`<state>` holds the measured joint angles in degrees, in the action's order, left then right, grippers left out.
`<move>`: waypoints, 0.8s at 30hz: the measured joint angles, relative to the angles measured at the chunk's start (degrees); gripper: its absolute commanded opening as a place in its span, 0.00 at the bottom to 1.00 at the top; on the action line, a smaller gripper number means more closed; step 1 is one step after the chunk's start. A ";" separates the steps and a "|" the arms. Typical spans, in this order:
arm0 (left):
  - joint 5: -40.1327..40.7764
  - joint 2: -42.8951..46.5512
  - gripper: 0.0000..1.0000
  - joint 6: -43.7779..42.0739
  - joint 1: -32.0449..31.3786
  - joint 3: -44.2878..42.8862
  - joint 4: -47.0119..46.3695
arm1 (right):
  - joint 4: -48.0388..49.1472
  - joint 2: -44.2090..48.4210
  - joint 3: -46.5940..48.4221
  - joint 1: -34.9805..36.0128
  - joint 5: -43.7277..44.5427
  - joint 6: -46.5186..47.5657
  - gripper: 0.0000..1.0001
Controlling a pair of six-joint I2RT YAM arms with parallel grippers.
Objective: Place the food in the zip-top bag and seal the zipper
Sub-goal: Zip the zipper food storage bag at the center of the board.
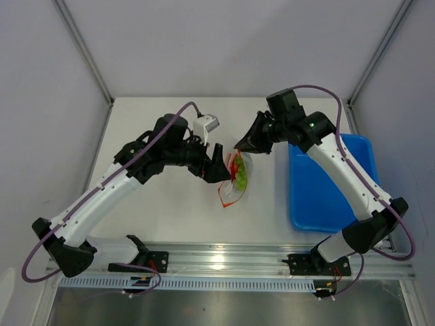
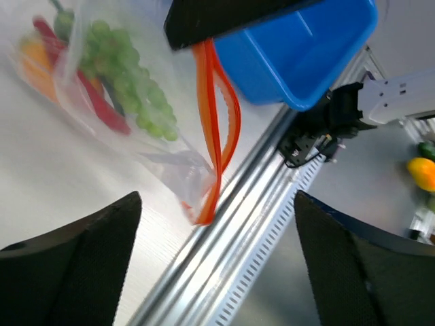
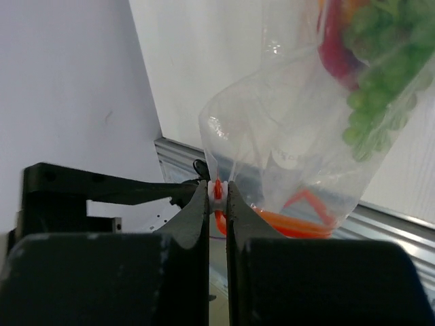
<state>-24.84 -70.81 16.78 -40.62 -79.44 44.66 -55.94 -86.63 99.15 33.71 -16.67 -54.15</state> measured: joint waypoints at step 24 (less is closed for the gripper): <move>34.45 -5.35 0.99 -3.52 -15.69 1.64 -15.43 | -6.67 2.03 -0.92 5.57 13.99 -24.06 0.00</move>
<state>9.61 -76.16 13.26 -56.31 -77.80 29.23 -62.61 -84.60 98.24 39.29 -2.68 -78.22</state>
